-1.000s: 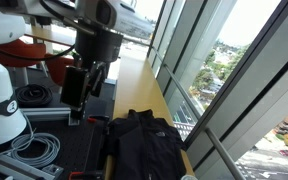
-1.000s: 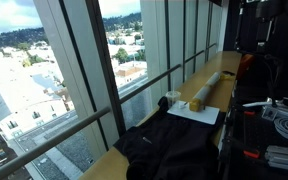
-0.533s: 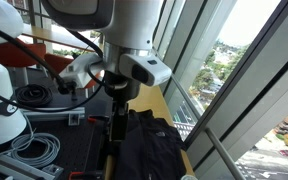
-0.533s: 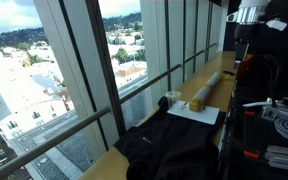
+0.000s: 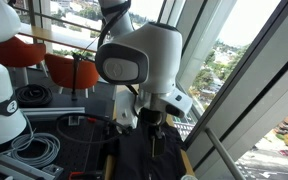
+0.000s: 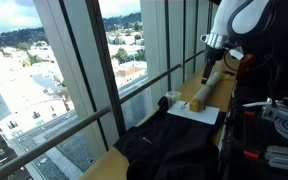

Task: Close the zip of the jersey

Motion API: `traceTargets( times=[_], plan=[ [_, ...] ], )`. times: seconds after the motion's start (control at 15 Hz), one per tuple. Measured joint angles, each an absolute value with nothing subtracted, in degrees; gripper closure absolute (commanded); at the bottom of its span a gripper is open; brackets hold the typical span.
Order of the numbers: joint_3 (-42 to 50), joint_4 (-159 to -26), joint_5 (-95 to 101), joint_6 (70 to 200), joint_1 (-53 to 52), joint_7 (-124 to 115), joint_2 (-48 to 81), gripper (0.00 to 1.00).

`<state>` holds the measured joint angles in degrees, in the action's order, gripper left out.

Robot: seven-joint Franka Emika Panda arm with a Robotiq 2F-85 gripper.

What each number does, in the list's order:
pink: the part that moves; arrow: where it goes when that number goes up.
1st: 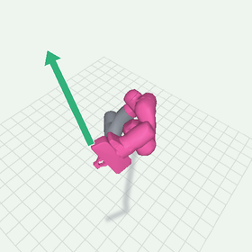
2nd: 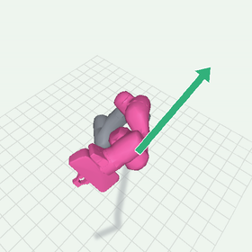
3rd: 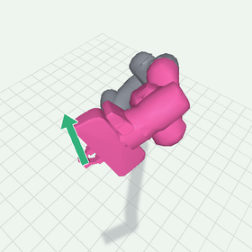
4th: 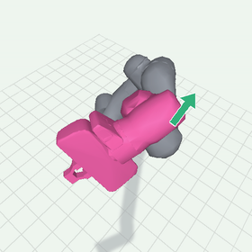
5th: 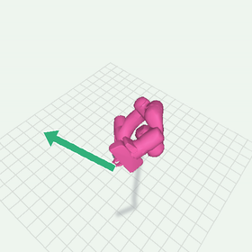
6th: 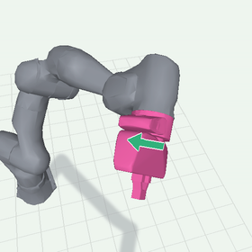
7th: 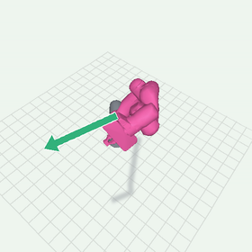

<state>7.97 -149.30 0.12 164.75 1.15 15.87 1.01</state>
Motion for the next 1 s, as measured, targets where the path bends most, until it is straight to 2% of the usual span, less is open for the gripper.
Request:
traceTargets(
  times=[0.33, 0.6, 1.0],
  plan=[
    [4.0, -141.8, -8.4, 169.5, 1.6, 18.6, 13.8, 0.0],
    [-1.8, -137.2, -8.2, 172.0, 6.2, 18.7, 21.0, 0.0],
    [-2.9, -128.6, -4.6, 172.5, 8.1, 17.3, 33.1, 0.0]
  ],
)
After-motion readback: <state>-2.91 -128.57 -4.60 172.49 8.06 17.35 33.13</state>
